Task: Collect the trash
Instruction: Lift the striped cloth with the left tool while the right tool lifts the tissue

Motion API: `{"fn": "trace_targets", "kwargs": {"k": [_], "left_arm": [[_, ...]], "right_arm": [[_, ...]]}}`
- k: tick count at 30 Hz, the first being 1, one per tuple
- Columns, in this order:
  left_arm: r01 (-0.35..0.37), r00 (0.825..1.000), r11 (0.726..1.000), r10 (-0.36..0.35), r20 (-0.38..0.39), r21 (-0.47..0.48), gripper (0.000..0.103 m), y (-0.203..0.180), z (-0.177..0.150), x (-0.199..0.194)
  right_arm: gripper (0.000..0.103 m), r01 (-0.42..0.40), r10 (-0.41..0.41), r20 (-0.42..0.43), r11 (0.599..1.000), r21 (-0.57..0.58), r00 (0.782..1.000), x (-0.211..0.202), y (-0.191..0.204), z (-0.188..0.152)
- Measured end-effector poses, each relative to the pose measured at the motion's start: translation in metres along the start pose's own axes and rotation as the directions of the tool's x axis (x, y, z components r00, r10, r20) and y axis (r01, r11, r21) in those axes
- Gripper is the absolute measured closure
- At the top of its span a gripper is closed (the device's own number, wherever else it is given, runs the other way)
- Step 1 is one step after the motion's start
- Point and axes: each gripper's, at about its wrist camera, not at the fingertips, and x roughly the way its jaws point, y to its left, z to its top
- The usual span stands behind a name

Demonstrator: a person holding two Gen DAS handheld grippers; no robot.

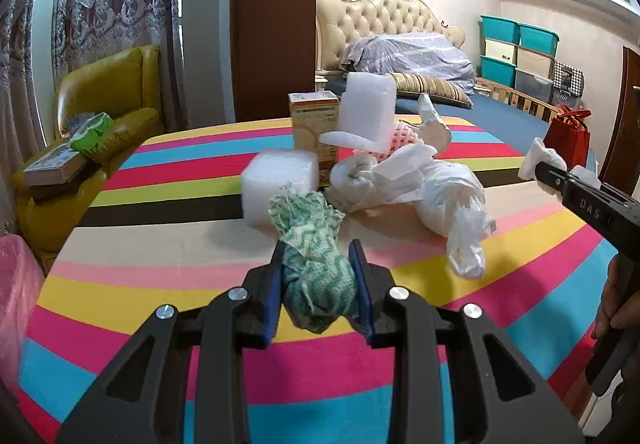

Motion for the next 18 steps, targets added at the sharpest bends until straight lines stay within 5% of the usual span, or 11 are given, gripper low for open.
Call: {"fn": "trace_targets", "kwargs": {"k": [18], "left_arm": [[-0.053, 0.999, 0.998, 0.053, -0.008, -0.033, 0.073, 0.050, -0.039, -0.042]], "right_arm": [[0.075, -0.161, 0.163, 0.006, 0.979, -0.128, 0.987, -0.034, 0.067, -0.023]]}}
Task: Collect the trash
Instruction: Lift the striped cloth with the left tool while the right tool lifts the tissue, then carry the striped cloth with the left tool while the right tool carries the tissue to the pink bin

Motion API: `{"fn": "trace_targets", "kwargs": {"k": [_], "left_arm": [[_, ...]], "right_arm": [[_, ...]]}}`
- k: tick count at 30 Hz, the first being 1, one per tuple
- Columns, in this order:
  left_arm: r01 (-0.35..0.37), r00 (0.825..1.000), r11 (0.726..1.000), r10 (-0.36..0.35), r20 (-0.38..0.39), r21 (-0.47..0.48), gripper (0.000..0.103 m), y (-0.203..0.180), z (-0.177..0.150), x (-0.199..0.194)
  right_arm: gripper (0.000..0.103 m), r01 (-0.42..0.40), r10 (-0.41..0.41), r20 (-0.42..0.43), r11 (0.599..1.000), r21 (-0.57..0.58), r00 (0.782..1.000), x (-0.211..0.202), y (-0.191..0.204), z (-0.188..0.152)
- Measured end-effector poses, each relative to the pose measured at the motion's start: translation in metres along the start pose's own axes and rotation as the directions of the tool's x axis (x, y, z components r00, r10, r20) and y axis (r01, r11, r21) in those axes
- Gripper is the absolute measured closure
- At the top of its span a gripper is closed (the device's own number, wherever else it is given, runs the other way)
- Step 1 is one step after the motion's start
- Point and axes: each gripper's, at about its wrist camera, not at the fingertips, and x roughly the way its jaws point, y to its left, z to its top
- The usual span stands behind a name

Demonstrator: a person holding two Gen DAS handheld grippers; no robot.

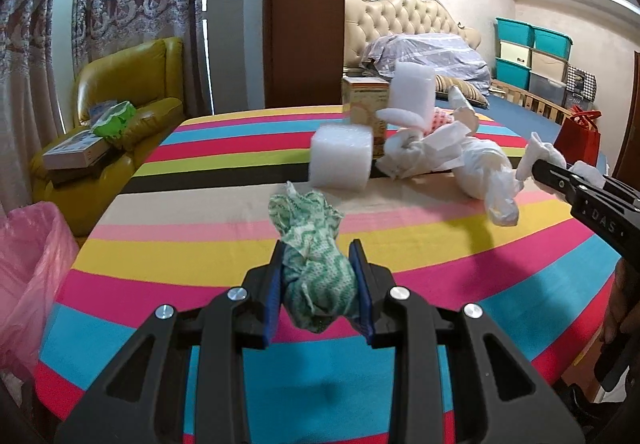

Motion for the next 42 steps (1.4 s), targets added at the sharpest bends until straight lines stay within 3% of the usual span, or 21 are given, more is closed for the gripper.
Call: {"fn": "trace_targets", "kwargs": {"k": [13, 25, 36, 42], "left_arm": [[-0.075, 0.997, 0.997, 0.075, -0.004, -0.028, 0.072, 0.036, -0.018, -0.022], [-0.148, 0.989, 0.986, 0.148, -0.014, -0.075, 0.072, 0.079, -0.034, -0.043], [-0.285, 0.958, 0.950, 0.288, 0.009, -0.129, 0.072, 0.144, -0.030, -0.076], [-0.346, 0.936, 0.924, 0.352, 0.007, -0.160, 0.072, 0.181, -0.031, -0.090]], "right_arm": [[0.075, -0.128, 0.126, -0.025, 0.984, -0.127, 0.992, -0.012, 0.057, -0.012], [0.075, -0.258, 0.246, -0.081, 0.938, -0.232, 0.966, -0.014, 0.108, -0.016], [0.075, -0.385, 0.362, -0.131, 0.872, -0.303, 0.923, -0.012, 0.159, -0.003], [0.075, -0.464, 0.436, -0.160, 0.814, -0.349, 0.885, -0.009, 0.204, 0.010]]}}
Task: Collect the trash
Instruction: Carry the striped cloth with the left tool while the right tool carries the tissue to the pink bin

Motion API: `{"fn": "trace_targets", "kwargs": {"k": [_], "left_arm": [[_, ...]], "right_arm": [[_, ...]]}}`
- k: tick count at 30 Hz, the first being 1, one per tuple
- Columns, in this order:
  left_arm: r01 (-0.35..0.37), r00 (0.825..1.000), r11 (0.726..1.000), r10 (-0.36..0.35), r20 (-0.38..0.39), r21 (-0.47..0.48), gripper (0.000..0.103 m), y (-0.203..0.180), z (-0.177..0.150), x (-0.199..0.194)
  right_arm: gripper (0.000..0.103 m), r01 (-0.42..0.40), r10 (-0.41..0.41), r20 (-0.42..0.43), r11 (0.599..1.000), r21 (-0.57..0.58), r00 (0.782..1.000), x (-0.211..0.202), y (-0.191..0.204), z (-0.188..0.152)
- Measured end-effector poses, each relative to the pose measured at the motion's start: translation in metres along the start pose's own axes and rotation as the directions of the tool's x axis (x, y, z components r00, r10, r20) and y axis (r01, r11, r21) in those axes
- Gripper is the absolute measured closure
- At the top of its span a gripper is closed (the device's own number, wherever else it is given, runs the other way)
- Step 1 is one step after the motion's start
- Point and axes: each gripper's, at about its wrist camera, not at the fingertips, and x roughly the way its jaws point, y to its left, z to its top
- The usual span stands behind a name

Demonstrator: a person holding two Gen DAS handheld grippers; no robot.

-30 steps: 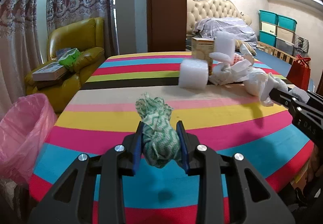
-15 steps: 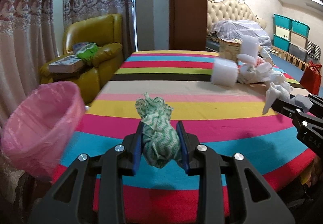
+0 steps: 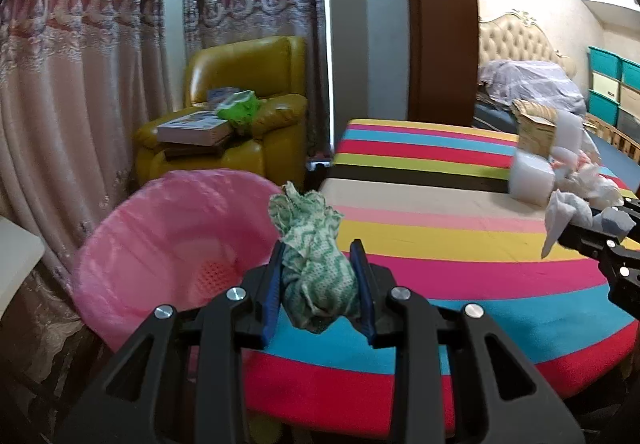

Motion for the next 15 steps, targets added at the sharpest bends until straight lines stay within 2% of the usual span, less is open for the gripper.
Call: {"fn": "trace_targets", "kwargs": {"k": [5, 15], "left_arm": [[-0.053, 0.999, 0.998, 0.053, 0.004, -0.028, 0.071, 0.030, 0.004, 0.000], [-0.141, 0.990, 0.987, 0.141, -0.013, -0.075, 0.071, 0.093, 0.011, 0.018]], "right_arm": [[0.075, -0.068, 0.068, -0.006, 0.995, -0.071, 0.998, 0.021, 0.030, 0.024], [0.075, -0.204, 0.201, -0.040, 0.972, -0.115, 0.979, 0.064, 0.076, 0.070]]}}
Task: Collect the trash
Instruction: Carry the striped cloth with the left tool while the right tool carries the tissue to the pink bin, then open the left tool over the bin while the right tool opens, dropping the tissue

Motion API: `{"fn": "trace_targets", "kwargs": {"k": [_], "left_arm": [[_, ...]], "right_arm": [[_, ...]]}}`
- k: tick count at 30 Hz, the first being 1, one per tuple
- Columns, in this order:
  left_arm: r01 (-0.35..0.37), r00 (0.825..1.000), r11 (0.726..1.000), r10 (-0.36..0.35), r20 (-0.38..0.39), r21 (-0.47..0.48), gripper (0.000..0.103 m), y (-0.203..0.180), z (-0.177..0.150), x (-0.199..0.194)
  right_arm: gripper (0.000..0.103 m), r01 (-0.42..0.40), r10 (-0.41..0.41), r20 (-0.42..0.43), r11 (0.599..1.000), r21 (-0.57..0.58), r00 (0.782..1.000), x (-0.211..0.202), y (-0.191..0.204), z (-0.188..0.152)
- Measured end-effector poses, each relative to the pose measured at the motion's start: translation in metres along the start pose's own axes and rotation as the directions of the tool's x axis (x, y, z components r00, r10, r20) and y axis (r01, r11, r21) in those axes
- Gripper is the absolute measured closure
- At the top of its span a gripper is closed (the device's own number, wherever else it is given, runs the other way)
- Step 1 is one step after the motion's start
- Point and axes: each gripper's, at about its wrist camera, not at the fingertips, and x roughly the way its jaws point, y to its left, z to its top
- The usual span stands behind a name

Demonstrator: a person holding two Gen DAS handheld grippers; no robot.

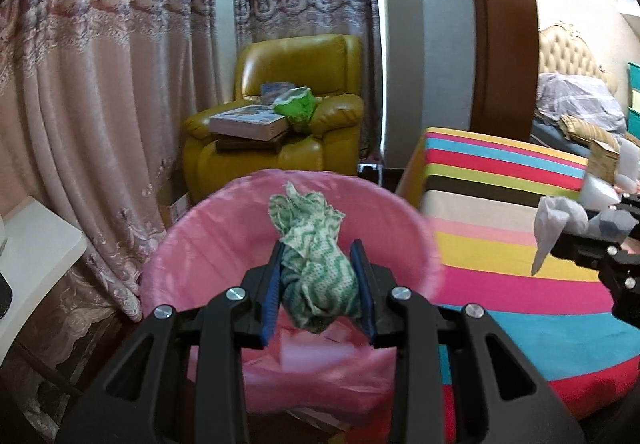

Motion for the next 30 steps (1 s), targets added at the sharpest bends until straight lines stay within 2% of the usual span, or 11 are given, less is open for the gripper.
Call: {"fn": "trace_targets", "kwargs": {"k": [4, 14, 17, 18, 19, 21, 23, 25, 28, 30], "left_arm": [[-0.020, 0.999, 0.999, 0.019, -0.025, -0.035, 0.071, 0.022, 0.001, 0.017], [-0.042, 0.997, 0.992, 0.033, -0.074, -0.120, 0.068, 0.073, 0.002, 0.045], [-0.057, 0.997, 0.989, 0.048, -0.068, -0.138, 0.057, 0.082, 0.000, 0.047], [-0.061, 0.996, 0.988, 0.052, -0.067, -0.139, 0.046, 0.084, 0.000, 0.047], [-0.071, 0.996, 0.987, 0.062, -0.064, -0.145, 0.032, 0.086, -0.002, 0.045], [-0.086, 0.996, 0.983, 0.081, -0.040, -0.163, 0.021, 0.089, -0.004, 0.038], [-0.093, 0.995, 0.981, 0.088, -0.036, -0.168, 0.016, 0.091, -0.006, 0.033], [-0.090, 0.996, 0.981, 0.086, -0.032, -0.172, 0.007, 0.089, -0.010, 0.026], [-0.086, 0.996, 0.983, 0.087, 0.002, -0.165, 0.005, 0.081, -0.016, 0.012], [-0.059, 0.998, 0.988, 0.062, 0.013, -0.145, 0.005, 0.070, -0.020, 0.003]], "right_arm": [[0.075, -0.039, 0.039, -0.006, 0.999, -0.030, 0.999, 0.021, 0.015, 0.024], [0.072, -0.108, 0.107, -0.013, 0.993, -0.052, 0.994, 0.060, 0.046, 0.057], [0.053, -0.123, 0.123, -0.005, 0.991, -0.048, 0.992, 0.062, 0.048, 0.058], [0.029, -0.126, 0.126, 0.003, 0.991, -0.042, 0.992, 0.060, 0.047, 0.057], [0.019, -0.126, 0.127, 0.016, 0.991, -0.035, 0.992, 0.058, 0.045, 0.056], [0.020, -0.123, 0.124, 0.041, 0.992, -0.027, 0.991, 0.049, 0.039, 0.053], [0.020, -0.104, 0.105, 0.046, 0.994, -0.024, 0.993, 0.041, 0.032, 0.049], [0.019, -0.089, 0.090, 0.057, 0.996, -0.017, 0.994, 0.031, 0.023, 0.043], [0.019, -0.051, 0.050, 0.063, 0.999, 0.011, 0.997, 0.013, 0.006, 0.029], [0.019, -0.026, 0.022, 0.066, 0.998, 0.054, 0.998, 0.001, -0.010, 0.018]]}}
